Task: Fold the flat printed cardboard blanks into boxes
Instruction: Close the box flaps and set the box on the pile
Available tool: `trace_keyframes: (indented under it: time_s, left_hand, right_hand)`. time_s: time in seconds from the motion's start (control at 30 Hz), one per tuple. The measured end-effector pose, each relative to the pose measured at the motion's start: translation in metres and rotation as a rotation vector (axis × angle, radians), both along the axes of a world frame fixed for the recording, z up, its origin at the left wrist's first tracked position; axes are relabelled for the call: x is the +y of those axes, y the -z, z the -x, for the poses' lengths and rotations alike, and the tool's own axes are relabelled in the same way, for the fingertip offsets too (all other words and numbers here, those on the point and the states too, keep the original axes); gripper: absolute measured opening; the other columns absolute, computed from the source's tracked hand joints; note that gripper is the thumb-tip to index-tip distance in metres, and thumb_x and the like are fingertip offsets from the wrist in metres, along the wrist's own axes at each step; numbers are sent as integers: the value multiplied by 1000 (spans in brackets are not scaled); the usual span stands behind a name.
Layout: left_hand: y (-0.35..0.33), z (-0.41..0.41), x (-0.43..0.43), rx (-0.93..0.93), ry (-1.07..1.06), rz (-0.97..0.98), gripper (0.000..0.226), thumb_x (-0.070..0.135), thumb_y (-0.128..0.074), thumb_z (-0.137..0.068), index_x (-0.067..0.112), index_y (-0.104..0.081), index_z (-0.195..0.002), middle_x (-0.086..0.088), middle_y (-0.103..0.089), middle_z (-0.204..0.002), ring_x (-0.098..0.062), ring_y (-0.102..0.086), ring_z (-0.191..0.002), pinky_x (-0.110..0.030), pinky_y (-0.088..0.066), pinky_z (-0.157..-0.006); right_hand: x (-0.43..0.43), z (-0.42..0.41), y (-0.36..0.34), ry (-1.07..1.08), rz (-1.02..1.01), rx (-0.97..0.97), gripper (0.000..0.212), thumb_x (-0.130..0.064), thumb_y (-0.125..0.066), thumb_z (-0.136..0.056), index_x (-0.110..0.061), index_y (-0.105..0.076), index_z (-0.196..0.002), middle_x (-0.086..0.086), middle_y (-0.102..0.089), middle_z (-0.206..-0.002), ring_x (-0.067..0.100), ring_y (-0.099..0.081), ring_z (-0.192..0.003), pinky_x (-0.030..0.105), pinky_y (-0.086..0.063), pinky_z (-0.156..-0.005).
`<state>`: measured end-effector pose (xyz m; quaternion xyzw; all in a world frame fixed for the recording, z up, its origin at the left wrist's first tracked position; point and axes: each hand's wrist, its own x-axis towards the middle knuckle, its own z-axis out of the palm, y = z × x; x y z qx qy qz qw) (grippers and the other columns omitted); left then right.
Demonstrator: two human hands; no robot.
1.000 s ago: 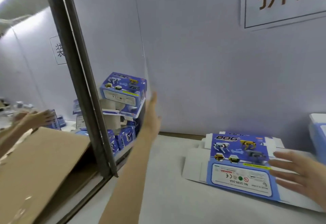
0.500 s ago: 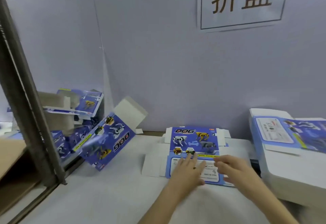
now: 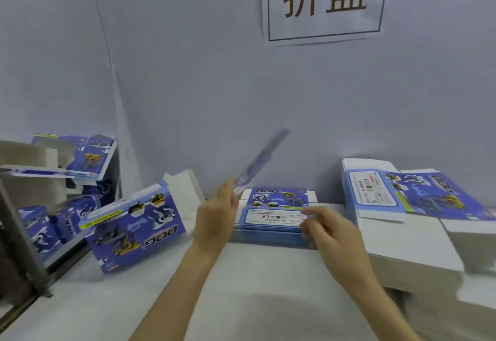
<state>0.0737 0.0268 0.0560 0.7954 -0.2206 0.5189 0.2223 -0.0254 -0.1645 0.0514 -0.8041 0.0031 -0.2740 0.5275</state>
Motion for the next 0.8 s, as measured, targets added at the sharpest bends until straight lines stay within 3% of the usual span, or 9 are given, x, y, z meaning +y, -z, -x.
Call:
trace_keyframes:
  time_s: [0.07, 0.13, 0.17, 0.23, 0.33, 0.47, 0.6, 0.7, 0.8]
  left_hand:
    - [-23, 17, 4, -10, 78, 232, 16, 2, -55, -88, 0, -64, -101, -1, -57, -59, -6, -50, -44, -15, -37, -45]
    - [-39, 35, 3, 129, 230, 498, 13, 11, -44, -95, 14, -57, -94, 12, -50, -60, -2, -48, -49, -8, -33, -47]
    - [-43, 43, 0, 258, 327, 618, 14, 14, -42, -98, 16, -55, -93, 11, -54, -63, -3, -51, -52, -9, -37, -47]
    - [-41, 54, -3, 516, 472, 772, 16, 17, -43, -100, 15, -58, -97, -2, -63, -72, -8, -60, -59, -16, -47, -47]
    - [-32, 63, -4, 670, 542, 875, 19, 15, -41, -101, 18, -59, -95, 7, -67, -65, -6, -65, -57, -15, -47, -45]
    - [-26, 67, -11, 772, 576, 912, 21, 17, -42, -101, 24, -60, -94, 5, -68, -69, -8, -64, -60, -19, -52, -47]
    - [-26, 69, -18, 755, 614, 906, 16, 26, -40, -102, 30, -56, -103, 3, -69, -81, -7, -68, -70, -20, -53, -50]
    - [-28, 73, -26, 803, 660, 899, 19, 28, -38, -103, 23, -56, -107, -1, -68, -82, -7, -68, -70, -22, -54, -51]
    - [-24, 82, -44, 888, 755, 786, 31, 40, -38, -100, 28, -54, -123, 1, -70, -102, -14, -69, -93, -31, -60, -63]
  right_hand:
    - [-1, -1, -4, 30, -41, -57, 30, -10, -54, -96, -33, -56, -115, -8, -69, -106, 7, -64, -95, 31, -51, -83]
    - [0, 3, -10, 10, -65, -68, 44, -23, -54, -98, -32, -41, -138, -16, -54, -126, 1, -56, -111, 22, -44, -89]
    - [2, 6, -14, -47, -106, -61, 50, -33, -53, -96, -35, -36, -142, -27, -50, -126, -3, -52, -114, 19, -45, -89]
    - [5, 11, -21, -196, -272, -66, 48, -44, -52, -85, -47, -38, -131, -37, -53, -113, -9, -58, -107, 14, -53, -73]
    - [-4, 12, -23, -143, -361, -60, 43, -38, -55, -90, -34, -43, -131, -11, -61, -113, 7, -66, -99, 19, -56, -59]
    - [-12, 11, -22, -148, -406, -10, 22, -34, -57, -92, -18, -59, -106, 1, -73, -93, 13, -73, -78, 21, -53, -52]
    - [-12, 15, -28, -208, -448, -64, 38, -49, -61, -76, -20, -57, -100, -7, -74, -84, 11, -73, -74, 17, -51, -51]
    - [-7, 18, -30, -305, -453, -37, 54, -64, -67, -75, -25, -54, -110, -16, -72, -87, 4, -72, -82, 14, -52, -53]
    - [8, 17, -25, -345, -363, 31, 80, -70, -73, -50, -29, -48, -114, -26, -69, -89, -1, -70, -84, 11, -51, -54]
